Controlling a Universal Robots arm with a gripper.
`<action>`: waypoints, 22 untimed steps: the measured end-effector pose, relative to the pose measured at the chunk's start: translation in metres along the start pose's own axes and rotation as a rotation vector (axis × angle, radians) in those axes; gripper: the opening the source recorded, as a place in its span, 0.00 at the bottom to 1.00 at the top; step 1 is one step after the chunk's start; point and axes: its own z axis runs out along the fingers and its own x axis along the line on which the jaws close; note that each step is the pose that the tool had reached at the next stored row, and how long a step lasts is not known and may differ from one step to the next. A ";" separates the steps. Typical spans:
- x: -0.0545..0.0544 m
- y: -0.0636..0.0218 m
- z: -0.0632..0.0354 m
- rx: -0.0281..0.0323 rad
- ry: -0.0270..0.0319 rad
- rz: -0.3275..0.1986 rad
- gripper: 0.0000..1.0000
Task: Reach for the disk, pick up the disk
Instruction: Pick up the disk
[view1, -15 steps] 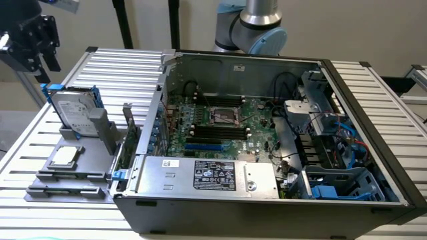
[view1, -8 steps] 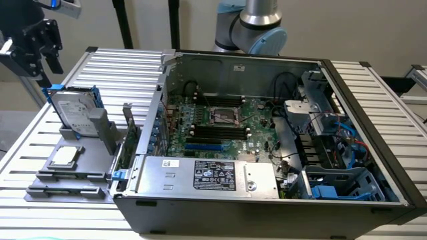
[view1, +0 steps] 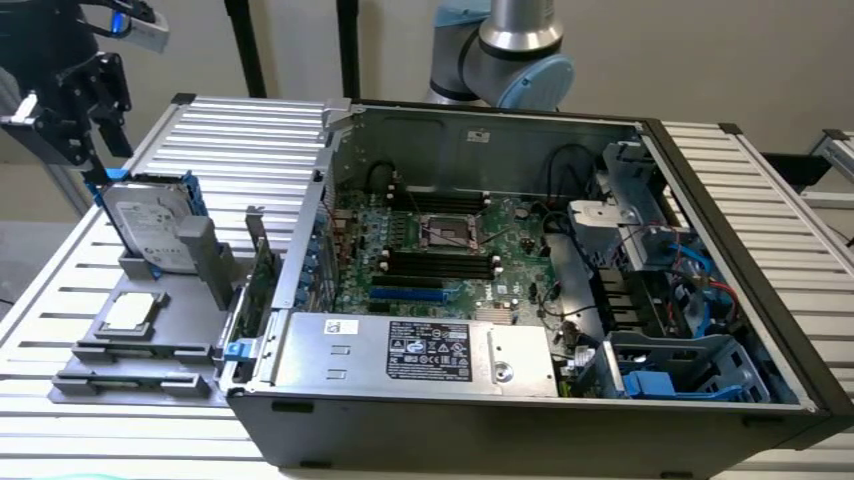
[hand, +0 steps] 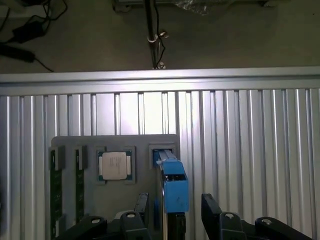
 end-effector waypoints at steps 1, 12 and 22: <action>0.000 -0.0001 0.0018 0.0000 0.0000 0.000 0.54; 0.000 -0.0006 0.0218 0.0002 -0.0001 0.000 0.54; 0.000 0.0008 0.0357 0.0076 -0.0014 -0.005 0.54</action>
